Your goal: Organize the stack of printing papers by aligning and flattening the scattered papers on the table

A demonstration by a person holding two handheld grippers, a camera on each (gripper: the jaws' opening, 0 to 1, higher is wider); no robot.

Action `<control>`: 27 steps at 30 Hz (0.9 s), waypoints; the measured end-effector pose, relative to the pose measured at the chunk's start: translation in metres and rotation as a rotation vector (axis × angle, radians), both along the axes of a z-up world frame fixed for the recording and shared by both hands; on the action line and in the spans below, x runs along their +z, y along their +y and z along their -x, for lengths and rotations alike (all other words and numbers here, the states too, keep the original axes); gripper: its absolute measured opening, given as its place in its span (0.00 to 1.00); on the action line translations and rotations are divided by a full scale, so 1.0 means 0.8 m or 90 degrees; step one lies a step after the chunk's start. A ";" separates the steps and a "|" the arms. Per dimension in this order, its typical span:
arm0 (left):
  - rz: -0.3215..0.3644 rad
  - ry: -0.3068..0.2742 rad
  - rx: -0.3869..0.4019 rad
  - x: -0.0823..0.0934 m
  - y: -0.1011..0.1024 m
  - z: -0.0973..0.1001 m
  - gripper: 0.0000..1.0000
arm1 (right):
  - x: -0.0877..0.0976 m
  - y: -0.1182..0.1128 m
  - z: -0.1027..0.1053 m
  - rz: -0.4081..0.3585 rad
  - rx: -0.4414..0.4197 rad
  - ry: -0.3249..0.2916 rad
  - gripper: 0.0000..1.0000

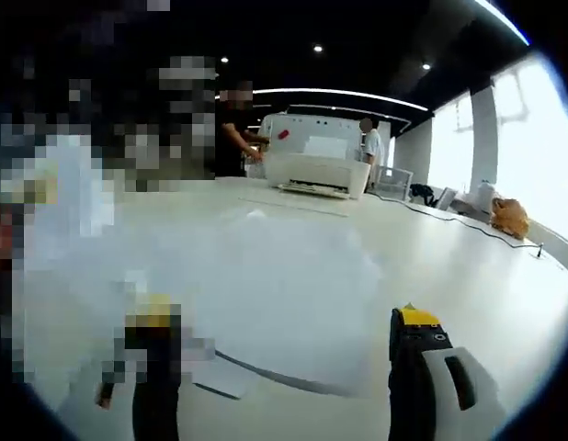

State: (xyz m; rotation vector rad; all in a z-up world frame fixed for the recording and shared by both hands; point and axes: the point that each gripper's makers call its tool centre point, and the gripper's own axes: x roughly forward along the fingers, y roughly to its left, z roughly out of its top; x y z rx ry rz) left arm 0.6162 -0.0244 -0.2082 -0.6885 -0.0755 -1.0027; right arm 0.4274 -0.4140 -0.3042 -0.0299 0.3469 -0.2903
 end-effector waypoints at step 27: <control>0.003 0.000 -0.001 -0.001 0.003 -0.001 0.06 | -0.005 0.046 0.008 -0.044 0.074 0.007 0.64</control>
